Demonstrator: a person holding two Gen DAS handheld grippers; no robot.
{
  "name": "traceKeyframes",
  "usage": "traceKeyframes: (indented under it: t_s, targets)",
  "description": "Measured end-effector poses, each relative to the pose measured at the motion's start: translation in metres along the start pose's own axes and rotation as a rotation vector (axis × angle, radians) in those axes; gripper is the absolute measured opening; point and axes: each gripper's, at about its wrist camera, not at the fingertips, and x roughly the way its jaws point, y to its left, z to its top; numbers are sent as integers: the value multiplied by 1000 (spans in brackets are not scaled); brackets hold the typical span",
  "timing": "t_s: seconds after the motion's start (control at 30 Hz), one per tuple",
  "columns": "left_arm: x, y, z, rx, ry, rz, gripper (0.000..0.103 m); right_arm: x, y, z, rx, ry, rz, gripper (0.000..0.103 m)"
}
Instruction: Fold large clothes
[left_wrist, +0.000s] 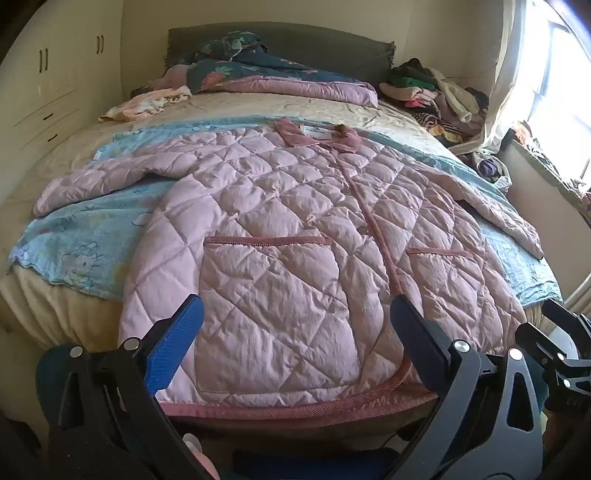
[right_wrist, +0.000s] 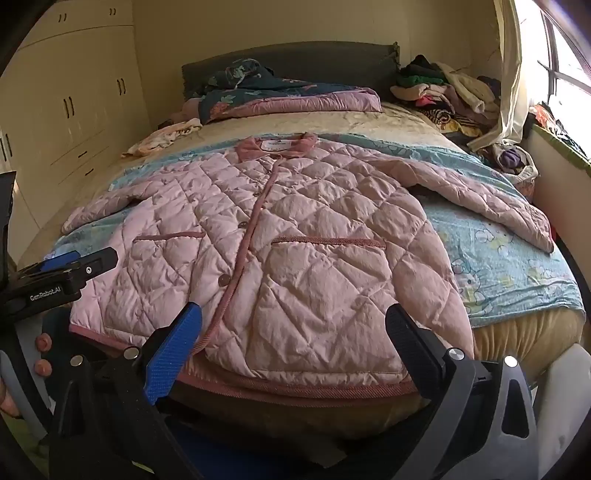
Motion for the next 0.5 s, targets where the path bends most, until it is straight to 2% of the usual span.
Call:
traceKeyframes:
  t_s: [0.5]
  targets:
    - [1,0,0,-3,-2,-11,95,-7,2,4,9,-19,-4,99]
